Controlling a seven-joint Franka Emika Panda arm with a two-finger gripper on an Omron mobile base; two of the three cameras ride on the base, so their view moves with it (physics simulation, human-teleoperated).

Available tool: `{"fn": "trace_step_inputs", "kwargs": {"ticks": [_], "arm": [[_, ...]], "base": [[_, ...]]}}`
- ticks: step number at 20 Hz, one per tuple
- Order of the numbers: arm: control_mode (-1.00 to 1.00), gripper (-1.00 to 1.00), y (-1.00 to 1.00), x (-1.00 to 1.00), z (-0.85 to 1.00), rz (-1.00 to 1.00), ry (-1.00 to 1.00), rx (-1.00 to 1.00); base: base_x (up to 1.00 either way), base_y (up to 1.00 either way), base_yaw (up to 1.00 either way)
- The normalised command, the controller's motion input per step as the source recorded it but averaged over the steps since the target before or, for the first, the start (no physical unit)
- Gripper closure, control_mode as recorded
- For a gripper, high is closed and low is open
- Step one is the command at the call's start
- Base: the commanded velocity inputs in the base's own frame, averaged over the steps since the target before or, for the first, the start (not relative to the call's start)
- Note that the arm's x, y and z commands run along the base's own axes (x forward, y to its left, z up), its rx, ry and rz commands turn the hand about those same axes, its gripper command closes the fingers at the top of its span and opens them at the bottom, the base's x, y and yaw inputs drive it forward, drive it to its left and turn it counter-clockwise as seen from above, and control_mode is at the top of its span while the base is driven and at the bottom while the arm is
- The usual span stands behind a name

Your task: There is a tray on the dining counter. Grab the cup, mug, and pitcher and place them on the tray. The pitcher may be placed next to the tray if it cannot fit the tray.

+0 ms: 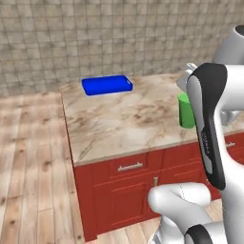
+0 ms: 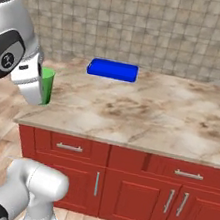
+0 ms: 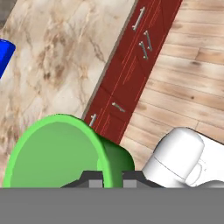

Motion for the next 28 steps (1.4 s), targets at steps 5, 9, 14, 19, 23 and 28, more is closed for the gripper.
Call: {"fn": "trace_step_inputs", "kwargs": {"ticks": [5,9,14,19,23,28], "arm": [[1.00,1.00,0.00,0.00,0.00,0.00,0.00,0.00],[1.00,1.00,0.00,0.00,0.00,0.00,0.00,0.00],[1.00,1.00,0.00,0.00,0.00,0.00,0.00,0.00],[1.00,1.00,0.00,0.00,0.00,0.00,0.00,0.00],[1.00,1.00,0.00,0.00,0.00,0.00,0.00,0.00],[1.00,1.00,0.00,0.00,0.00,0.00,0.00,0.00]], "base": [[-0.04,1.00,0.14],[0.00,1.00,0.07],[0.00,1.00,0.04],[0.01,1.00,0.00],[0.19,1.00,-0.12],[0.21,1.00,-0.33]]}}
